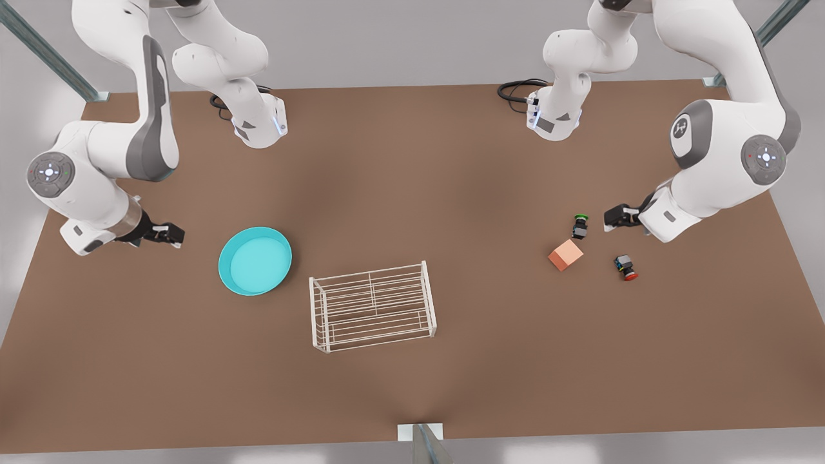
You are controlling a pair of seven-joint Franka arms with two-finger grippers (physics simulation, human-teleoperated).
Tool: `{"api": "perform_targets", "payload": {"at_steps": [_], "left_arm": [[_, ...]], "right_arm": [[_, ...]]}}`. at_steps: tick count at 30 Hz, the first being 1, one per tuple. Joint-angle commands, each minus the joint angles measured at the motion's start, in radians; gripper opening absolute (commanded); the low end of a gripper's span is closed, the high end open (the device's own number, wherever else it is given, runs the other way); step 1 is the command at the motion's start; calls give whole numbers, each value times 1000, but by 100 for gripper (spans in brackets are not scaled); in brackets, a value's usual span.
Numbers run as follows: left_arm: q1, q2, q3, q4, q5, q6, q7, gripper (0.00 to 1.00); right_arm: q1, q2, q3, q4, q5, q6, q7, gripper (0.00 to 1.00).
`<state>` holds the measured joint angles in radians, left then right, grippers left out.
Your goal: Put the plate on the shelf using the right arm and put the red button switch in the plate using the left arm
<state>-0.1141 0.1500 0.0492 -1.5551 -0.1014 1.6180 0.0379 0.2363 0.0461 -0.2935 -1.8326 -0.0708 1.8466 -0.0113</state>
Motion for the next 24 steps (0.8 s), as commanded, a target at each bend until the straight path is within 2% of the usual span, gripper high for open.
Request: {"api": "perform_targets", "payload": {"at_steps": [1, 3, 6, 7, 9, 10, 13, 20, 24], "left_arm": [[1, -1, -2, -2, 3, 45, 17, 100], [1, 0, -2, 3, 0, 45, 19, 100], [8, -20, 5, -46, 2, 26, 2, 100], [8, -27, 5, -59, 9, 20, -26, 100], [8, -27, 5, -71, 51, 14, -46, 100], [10, -26, 6, -72, 58, 3, -64, 100], [10, -52, 9, -125, 78, -9, -99, 100], [11, -52, 18, -125, 78, -7, -99, 100], [11, -52, 18, -125, 78, -7, -99, 100]], "right_arm": [[8, 5, -3, 13, 0, 32, -3, 100], [8, 78, -3, 62, -3, 13, -13, 100], [14, 98, 2, 10, 26, -8, -22, 100], [14, 138, 4, -7, 114, 2, -26, 100], [12, 149, 5, -112, 144, 124, -74, 98], [0, 141, 0, -201, 152, 256, -117, 99], [-46, 135, -3, -312, 209, 422, -216, 99], [-80, 244, 0, -312, 313, 491, -345, 98], [-81, 314, 2, -307, 459, 493, -539, 97]]}}
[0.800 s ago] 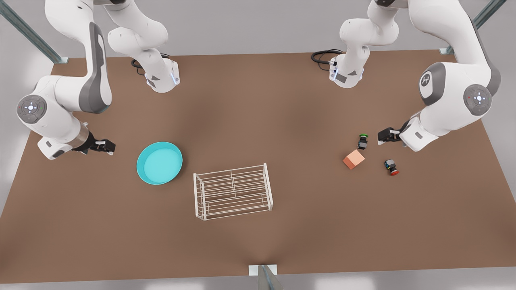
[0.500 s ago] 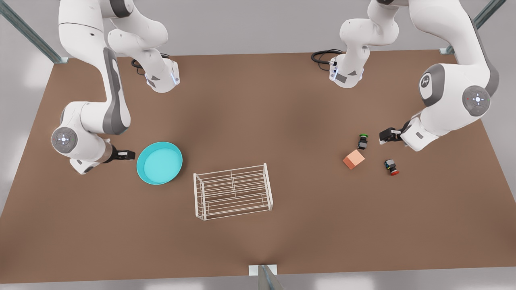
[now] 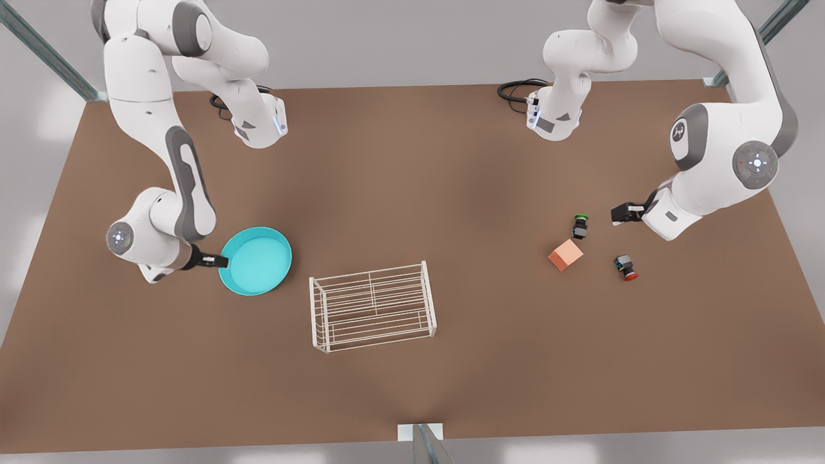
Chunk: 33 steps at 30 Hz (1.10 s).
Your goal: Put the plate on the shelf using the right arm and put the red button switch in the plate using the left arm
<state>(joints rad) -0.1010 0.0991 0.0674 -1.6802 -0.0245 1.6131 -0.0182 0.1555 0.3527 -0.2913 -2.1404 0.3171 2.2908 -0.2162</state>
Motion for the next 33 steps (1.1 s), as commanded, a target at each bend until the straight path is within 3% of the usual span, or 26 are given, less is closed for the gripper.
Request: {"api": "perform_targets", "payload": {"at_steps": [1, 12, 16, 17, 20, 22, 26, 31, 33], "left_arm": [[-2, -1, 0, 0, 1, -2, -43, 100], [-2, -1, 8, -6, 1, -2, -75, 100], [-2, 14, 11, -29, 37, -10, -204, 100], [17, 53, 11, -111, 35, 178, -210, 100], [18, 140, 11, -147, 21, 338, -353, 100], [73, 129, 12, -242, -5, 468, -353, 100], [83, 126, 11, -262, 11, 485, -344, 100], [109, 122, 14, -303, 9, 533, -347, 100], [107, 122, 14, -334, 9, 564, -351, 100]], "right_arm": [[2, 17, 1, 1, 71, 47, -361, 97], [1, 81, 4, 27, 16, 45, -577, 98], [1, 104, 4, 39, 25, 47, -577, 74], [1, 115, 4, 48, 27, 47, -577, 74], [1, 126, 4, 50, 40, 47, -578, 70], [2, 126, 4, 50, 42, 47, -578, 63], [2, 135, 7, 50, 43, 47, -578, 48], [2, 144, 7, 54, 83, 47, -612, 47], [2, 144, 9, 54, 83, 47, -614, 38]]}}
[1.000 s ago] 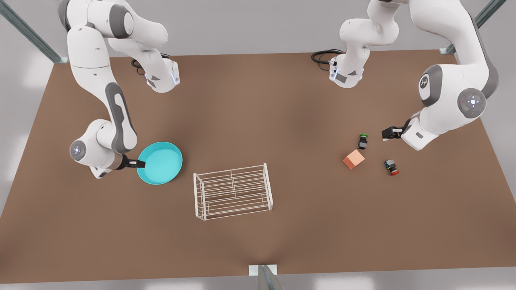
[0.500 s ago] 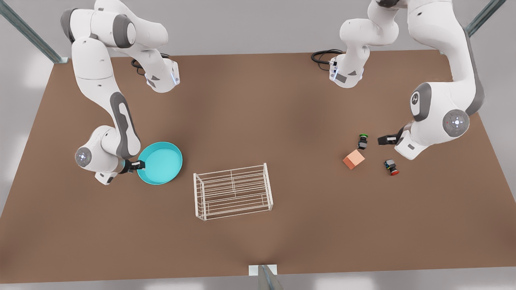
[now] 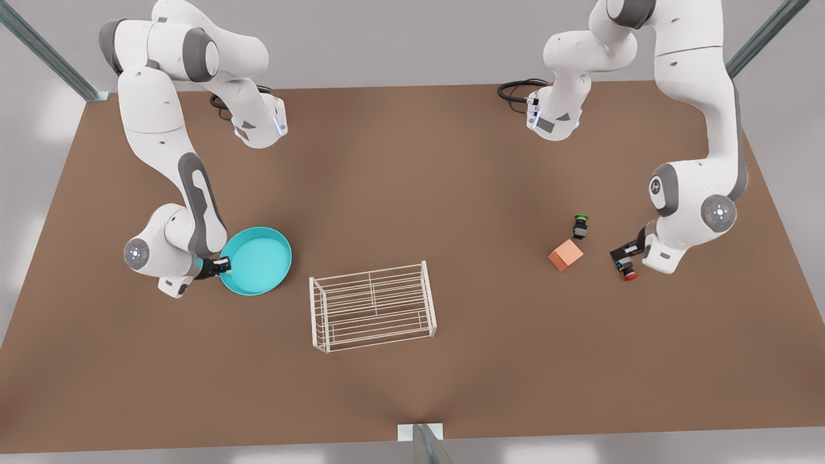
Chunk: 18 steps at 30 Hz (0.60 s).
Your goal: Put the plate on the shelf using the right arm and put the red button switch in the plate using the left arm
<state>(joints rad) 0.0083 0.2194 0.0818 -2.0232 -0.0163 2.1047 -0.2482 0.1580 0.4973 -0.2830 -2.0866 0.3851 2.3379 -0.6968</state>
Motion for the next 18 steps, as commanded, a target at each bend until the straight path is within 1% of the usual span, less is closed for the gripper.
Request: {"api": "perform_targets", "payload": {"at_steps": [1, 2, 3, 5, 10, 11, 13, 16, 18], "left_arm": [[16, -6, 1, -64, 1, 167, -112, 100], [30, -12, 1, -121, 2, 248, -91, 100], [78, -11, 1, -123, 1, 259, -10, 100], [79, -2, 1, -124, 1, 273, -8, 100], [79, 9, 0, -152, 1, 319, -6, 100], [79, 26, 1, -154, 2, 354, -5, 100], [88, 46, 1, -149, 53, 394, -2, 100], [96, 103, 0, -146, 58, 482, -2, 100], [96, 117, 0, -147, 58, 489, -2, 100]], "right_arm": [[0, 0, -1, 0, 15, 0, -139, 35], [0, 0, -1, 2, 15, -2, -141, 34], [0, 0, -1, 2, 15, -3, -141, 32], [0, -5, -1, 2, 15, -14, -145, 26], [2, -45, -1, 2, 17, -42, -164, 24], [2, -60, -1, 2, 17, -69, -171, 22], [0, -77, -1, 2, 17, -81, -182, 22], [0, -109, -2, 11, 17, -129, -193, 22], [2, -135, -2, 11, 17, -152, -193, 22]]}}
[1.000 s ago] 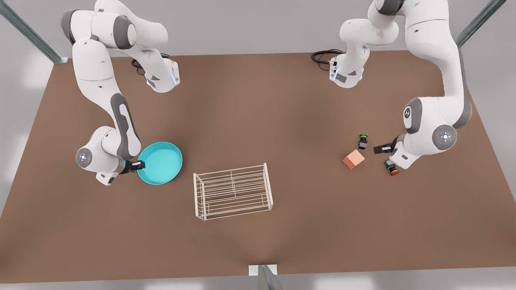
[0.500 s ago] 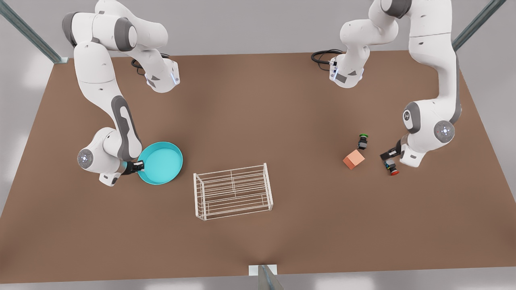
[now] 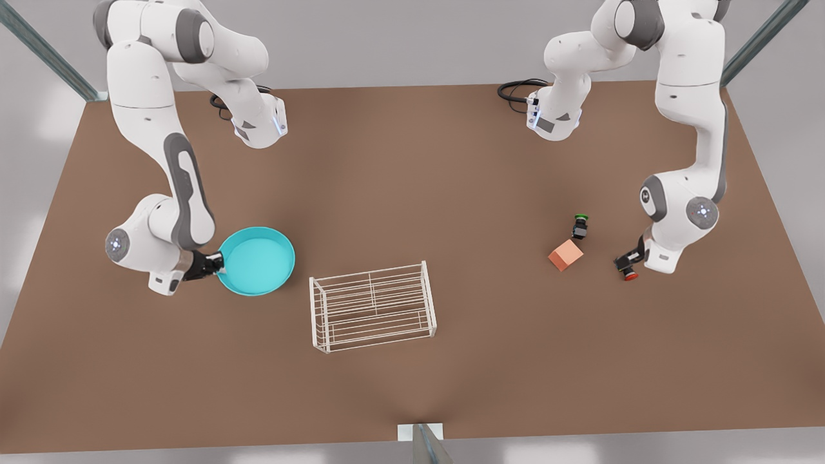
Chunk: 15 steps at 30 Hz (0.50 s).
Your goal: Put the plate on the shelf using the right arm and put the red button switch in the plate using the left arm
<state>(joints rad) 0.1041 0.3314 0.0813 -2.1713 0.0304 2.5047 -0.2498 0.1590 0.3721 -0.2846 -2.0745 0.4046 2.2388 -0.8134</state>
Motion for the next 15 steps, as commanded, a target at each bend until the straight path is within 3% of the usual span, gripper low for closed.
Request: {"api": "perform_targets", "payload": {"at_steps": [1, 9, 15], "left_arm": [[0, 17, 0, -1, 11, 108, 1, 100], [28, 66, 0, -28, 11, 197, 64, 100], [28, 83, 0, -53, 8, 235, 60, 100]], "right_arm": [[2, -19, 1, 8, -3, -83, -76, 22], [2, -119, 10, 88, 72, -347, -63, 22], [16, -124, 78, 263, 102, -493, 80, 22]]}}
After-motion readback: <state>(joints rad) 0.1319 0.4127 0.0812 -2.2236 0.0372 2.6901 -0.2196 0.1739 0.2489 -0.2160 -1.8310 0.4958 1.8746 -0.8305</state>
